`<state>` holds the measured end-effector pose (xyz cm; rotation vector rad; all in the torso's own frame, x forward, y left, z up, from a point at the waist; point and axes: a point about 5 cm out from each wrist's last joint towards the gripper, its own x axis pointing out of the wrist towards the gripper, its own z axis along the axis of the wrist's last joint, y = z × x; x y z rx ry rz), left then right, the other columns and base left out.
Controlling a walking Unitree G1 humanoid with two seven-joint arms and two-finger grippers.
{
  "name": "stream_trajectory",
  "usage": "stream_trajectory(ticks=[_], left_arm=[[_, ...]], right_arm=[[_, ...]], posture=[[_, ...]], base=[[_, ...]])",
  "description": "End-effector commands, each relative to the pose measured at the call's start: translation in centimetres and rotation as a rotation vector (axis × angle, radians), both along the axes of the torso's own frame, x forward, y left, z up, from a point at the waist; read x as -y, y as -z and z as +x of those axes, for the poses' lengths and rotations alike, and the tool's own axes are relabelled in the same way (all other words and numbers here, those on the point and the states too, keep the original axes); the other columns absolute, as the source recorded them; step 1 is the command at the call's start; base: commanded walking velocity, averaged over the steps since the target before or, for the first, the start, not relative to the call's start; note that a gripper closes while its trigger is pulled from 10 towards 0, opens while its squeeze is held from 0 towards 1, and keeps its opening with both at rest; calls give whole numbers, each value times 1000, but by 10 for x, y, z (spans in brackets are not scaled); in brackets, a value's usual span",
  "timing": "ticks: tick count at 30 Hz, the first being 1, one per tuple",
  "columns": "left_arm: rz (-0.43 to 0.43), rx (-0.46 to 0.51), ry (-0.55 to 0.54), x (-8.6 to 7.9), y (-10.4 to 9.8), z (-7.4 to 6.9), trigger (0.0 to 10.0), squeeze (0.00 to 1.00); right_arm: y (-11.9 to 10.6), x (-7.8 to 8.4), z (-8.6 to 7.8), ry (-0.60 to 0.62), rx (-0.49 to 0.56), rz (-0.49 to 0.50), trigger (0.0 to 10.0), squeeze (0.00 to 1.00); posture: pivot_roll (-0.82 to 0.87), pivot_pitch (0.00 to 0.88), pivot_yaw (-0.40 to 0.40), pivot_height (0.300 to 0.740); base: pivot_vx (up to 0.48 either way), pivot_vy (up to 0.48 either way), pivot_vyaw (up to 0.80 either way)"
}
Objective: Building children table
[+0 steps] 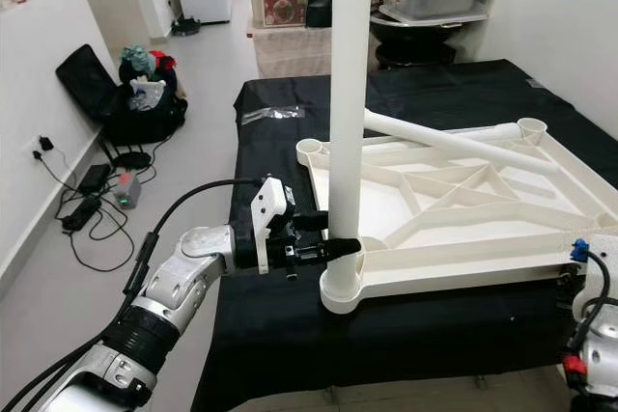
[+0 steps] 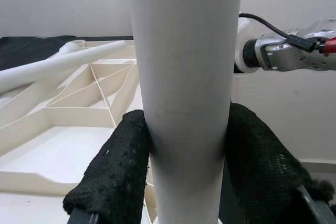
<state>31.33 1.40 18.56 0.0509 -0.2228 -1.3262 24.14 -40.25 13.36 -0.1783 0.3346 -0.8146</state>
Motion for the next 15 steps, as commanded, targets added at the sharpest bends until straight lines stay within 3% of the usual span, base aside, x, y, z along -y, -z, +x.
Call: stream_trajectory(ticks=[1, 9, 15], left_arm=[[-41, 22, 16, 0, -9, -3, 10000, 0], [-68, 23, 59, 5, -16, -9, 10000, 0], [-101, -39, 179, 20, -22, -19, 10000, 0]], right_arm=[[12, -8, 6, 4, 4, 68, 10000, 0], [23, -19, 18, 1, -3, 111, 10000, 0], [10, -15, 28, 33, 60, 90, 10000, 0]], posture=[[-74, 0, 25, 740], [-73, 0, 25, 740], [-68, 0, 23, 740]], base=[[0, 0, 0], [0, 0, 0], [0, 0, 0]])
